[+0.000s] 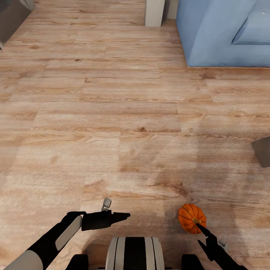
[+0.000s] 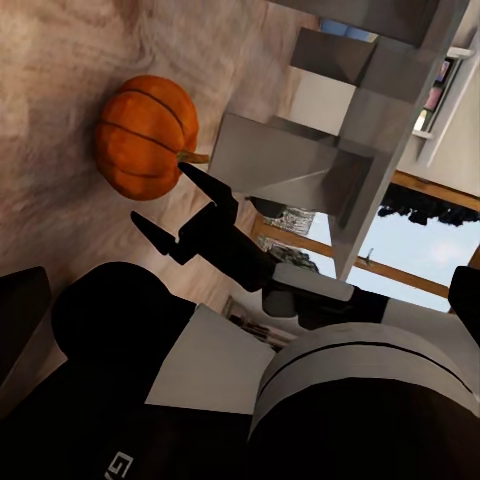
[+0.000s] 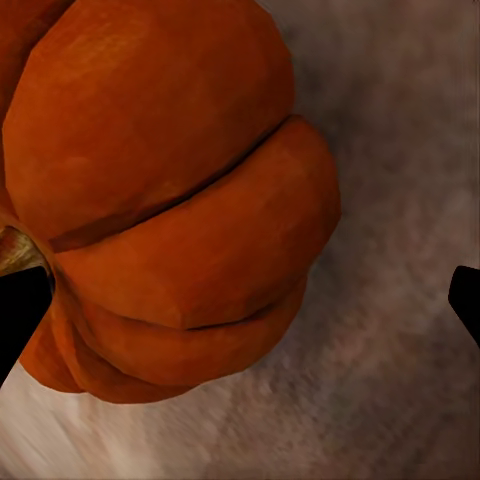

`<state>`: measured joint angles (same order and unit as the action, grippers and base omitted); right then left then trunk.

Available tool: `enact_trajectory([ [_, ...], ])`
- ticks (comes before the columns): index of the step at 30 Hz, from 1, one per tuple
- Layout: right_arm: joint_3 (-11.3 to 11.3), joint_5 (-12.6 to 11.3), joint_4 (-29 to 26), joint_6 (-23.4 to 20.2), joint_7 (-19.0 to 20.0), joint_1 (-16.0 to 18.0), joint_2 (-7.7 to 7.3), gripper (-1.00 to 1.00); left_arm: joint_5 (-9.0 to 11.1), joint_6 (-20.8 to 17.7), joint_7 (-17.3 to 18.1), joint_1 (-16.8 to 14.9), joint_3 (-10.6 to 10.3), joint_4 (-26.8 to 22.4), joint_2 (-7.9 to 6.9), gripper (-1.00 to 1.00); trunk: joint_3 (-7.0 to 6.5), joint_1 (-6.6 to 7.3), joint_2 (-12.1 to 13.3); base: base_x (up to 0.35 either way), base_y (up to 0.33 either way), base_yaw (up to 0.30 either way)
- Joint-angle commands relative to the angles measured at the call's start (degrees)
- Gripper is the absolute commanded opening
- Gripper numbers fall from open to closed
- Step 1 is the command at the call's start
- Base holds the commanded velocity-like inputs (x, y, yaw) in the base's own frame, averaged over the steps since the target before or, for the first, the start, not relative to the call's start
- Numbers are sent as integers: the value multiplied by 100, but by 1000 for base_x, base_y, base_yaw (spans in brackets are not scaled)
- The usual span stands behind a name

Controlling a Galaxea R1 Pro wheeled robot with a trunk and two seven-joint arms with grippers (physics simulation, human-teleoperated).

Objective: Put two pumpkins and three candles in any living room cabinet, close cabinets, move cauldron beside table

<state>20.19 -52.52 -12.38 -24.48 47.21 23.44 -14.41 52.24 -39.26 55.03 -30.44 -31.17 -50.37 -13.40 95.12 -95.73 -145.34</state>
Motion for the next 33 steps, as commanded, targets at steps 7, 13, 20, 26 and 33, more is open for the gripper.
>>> enact_trajectory([
  [7, -7, 49, 16, 13, -103, 3, 0, 100, 55, -36, 6, -6, -21, 1, -4, 100, 3, 0, -1, 0, 1, 0],
  [13, -7, 49, 12, 13, -99, 3, -7, 100, 51, -37, 13, -6, -21, 1, -4, 100, 91, -11, -6, 0, 0, 0],
  [20, -7, 49, 3, 13, -95, 3, -23, 100, 52, -33, 15, -6, -21, 1, -4, 100, 136, -16, -9, 0, 0, 0],
  [26, -93, 49, -1, 13, -90, 3, -72, 100, 51, -36, 16, -6, -21, 1, -4, 100, 136, -16, -9, 0, 0, 0],
  [33, -220, 42, -7, 28, -73, 3, -99, 100, 50, -36, 16, -6, -21, 1, -4, 100, 136, -16, -9, 0, 0, 0],
])
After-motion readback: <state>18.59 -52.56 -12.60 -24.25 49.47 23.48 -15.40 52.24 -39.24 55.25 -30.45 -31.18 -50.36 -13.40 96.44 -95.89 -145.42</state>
